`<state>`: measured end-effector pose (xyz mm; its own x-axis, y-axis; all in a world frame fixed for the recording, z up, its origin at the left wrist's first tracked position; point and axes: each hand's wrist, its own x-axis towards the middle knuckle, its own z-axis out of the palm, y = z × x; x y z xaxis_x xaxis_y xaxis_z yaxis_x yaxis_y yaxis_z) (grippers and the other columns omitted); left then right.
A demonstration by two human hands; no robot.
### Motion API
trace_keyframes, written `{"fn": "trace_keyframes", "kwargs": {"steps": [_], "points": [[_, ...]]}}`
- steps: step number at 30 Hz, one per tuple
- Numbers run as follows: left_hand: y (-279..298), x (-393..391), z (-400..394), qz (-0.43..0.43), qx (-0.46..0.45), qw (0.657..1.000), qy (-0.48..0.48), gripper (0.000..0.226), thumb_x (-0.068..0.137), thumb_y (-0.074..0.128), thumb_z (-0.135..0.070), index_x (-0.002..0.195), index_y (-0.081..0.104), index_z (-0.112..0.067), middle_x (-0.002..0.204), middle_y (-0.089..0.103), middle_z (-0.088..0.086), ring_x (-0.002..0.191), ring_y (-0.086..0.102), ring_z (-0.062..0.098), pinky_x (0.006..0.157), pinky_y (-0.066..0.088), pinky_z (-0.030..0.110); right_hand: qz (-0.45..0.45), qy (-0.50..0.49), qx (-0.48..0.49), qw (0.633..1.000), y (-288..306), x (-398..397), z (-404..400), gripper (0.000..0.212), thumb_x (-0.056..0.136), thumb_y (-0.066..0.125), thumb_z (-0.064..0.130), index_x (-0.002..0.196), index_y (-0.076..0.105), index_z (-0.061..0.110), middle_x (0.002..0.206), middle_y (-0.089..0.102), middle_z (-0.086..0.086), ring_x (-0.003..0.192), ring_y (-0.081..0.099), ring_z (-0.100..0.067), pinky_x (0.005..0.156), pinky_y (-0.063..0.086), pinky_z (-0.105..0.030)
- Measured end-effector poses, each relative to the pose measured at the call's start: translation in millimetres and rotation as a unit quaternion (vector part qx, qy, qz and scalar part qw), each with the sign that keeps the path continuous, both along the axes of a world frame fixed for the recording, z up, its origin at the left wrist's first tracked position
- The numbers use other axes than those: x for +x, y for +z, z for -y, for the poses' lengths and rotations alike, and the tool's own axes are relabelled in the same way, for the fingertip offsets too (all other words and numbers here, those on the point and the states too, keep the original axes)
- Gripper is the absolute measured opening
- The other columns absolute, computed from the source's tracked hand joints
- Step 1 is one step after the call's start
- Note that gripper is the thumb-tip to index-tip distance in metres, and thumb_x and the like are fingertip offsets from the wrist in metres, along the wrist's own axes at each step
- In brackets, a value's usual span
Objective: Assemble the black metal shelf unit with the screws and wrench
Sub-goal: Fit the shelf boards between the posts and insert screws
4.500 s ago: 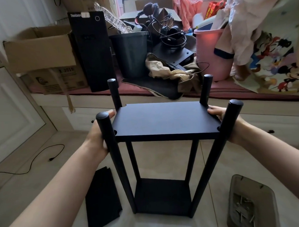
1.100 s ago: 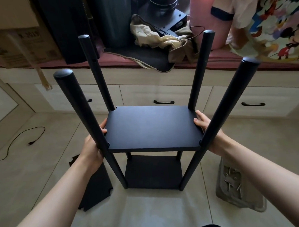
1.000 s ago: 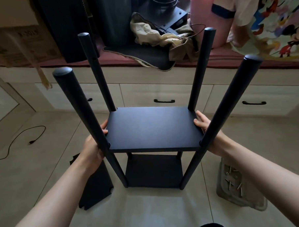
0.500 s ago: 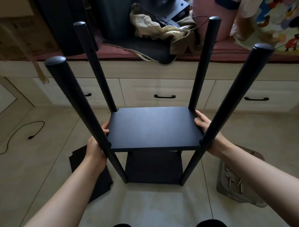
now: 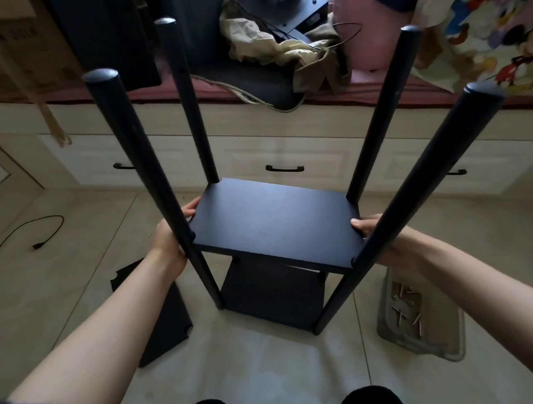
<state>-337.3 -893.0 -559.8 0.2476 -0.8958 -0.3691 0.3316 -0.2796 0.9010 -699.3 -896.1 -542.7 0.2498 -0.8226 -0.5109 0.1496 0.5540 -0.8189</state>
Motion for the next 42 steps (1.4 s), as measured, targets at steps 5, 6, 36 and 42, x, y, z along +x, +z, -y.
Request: {"fn": "trace_keyframes", "kwargs": {"steps": [5, 6, 36, 42], "points": [[10.1, -13.7, 16.9, 0.066, 0.092, 0.989, 0.098, 0.025, 0.096, 0.046, -0.008, 0.089, 0.07, -0.013, 0.092, 0.067, 0.008, 0.08, 0.063, 0.022, 0.069, 0.051, 0.029, 0.011, -0.033, -0.014, 0.999, 8.7, -0.6, -19.1, 0.029, 0.096, 0.051, 0.006, 0.125, 0.053, 0.004, 0.108, 0.066, -0.016, 0.082, 0.073, -0.026, 0.058, 0.06, -0.039], [13.1, -17.8, 14.4, 0.075, 0.1, 0.986, 0.11, 0.022, 0.096, 0.048, -0.008, 0.087, 0.067, -0.013, 0.091, 0.064, 0.009, 0.08, 0.061, 0.023, 0.072, 0.05, 0.029, 0.013, -0.042, -0.024, 0.999, 10.0, 1.9, -24.4, 0.027, 0.098, 0.047, 0.005, 0.124, 0.054, 0.004, 0.11, 0.064, -0.017, 0.088, 0.07, -0.029, 0.066, 0.06, -0.043], [-2.3, -136.0, -64.6, -0.209, 0.03, 0.97, -0.121, 0.041, 0.096, 0.055, 0.003, 0.137, 0.052, 0.001, 0.124, 0.068, 0.02, 0.102, 0.072, 0.031, 0.076, 0.063, 0.04, 0.108, -0.238, -0.016, 0.965, -31.3, 60.5, -45.5, 0.03, 0.103, 0.047, 0.014, 0.13, 0.047, 0.001, 0.115, 0.067, -0.018, 0.099, 0.07, -0.03, 0.073, 0.061, -0.043], [-3.7, -128.0, -62.1, -0.222, 0.019, 0.966, -0.129, 0.041, 0.097, 0.053, 0.003, 0.137, 0.052, 0.0, 0.114, 0.072, 0.017, 0.095, 0.075, 0.029, 0.073, 0.063, 0.04, 0.093, -0.197, 0.002, 0.976, -16.4, 56.9, -67.2, 0.023, 0.104, 0.046, 0.027, 0.117, 0.05, 0.009, 0.107, 0.069, -0.015, 0.091, 0.072, -0.028, 0.061, 0.06, -0.037]]}}
